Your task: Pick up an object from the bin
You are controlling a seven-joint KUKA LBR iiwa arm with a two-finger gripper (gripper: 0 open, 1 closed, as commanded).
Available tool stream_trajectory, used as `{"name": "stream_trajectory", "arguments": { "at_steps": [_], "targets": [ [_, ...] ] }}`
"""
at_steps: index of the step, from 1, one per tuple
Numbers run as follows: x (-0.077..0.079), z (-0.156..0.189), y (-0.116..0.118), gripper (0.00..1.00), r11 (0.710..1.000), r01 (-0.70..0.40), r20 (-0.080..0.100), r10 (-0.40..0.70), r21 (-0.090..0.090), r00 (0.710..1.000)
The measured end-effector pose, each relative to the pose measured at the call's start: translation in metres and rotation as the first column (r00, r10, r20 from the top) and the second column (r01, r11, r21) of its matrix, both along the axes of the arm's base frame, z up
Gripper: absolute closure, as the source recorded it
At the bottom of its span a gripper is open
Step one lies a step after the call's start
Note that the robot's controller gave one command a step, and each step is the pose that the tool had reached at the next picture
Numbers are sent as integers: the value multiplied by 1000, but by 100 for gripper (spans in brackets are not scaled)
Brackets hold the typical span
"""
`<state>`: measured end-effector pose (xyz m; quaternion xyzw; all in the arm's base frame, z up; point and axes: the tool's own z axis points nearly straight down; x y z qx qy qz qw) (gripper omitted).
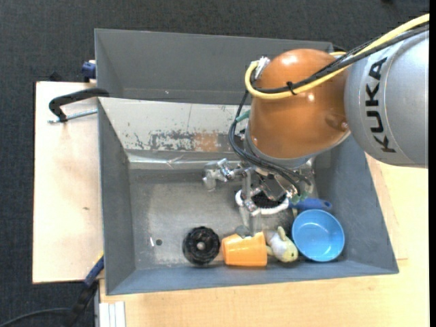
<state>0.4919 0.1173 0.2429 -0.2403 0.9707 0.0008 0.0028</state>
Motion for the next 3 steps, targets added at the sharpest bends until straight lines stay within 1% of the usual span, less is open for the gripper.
{"name": "stream_trajectory", "arguments": {
  "at_steps": [1,2,3],
  "targets": [
    [-1,-131,-6,0,962,272,-10,-272,-4,962],
    [0,-169,32,0,989,145,-7,-145,-2,989],
    [2,-164,32,100,989,147,-4,-147,0,989]
  ]
}}
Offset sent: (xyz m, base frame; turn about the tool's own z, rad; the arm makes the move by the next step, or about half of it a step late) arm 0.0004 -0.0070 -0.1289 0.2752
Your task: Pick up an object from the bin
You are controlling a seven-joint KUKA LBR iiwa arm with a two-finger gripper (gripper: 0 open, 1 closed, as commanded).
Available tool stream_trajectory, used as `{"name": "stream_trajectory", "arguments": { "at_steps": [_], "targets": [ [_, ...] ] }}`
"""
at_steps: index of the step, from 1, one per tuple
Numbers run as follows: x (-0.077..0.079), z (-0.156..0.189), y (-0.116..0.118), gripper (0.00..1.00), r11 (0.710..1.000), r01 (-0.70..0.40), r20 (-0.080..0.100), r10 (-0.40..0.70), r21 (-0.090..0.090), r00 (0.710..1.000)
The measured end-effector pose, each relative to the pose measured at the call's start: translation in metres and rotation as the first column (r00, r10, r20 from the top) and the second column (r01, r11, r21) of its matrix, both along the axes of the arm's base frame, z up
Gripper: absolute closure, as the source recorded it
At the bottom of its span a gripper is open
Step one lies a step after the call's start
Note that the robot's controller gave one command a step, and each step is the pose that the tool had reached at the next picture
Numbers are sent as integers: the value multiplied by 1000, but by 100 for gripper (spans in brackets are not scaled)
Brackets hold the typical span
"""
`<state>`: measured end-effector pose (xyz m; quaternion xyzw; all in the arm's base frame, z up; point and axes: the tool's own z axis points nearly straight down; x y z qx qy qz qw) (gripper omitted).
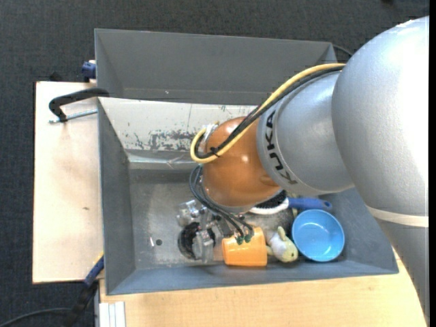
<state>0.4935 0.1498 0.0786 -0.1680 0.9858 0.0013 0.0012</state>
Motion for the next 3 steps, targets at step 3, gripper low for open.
{"name": "stream_trajectory", "arguments": {
  "at_steps": [3],
  "targets": [
    [76,158,65,100,946,-325,14,325,-2,946]
  ]
}}
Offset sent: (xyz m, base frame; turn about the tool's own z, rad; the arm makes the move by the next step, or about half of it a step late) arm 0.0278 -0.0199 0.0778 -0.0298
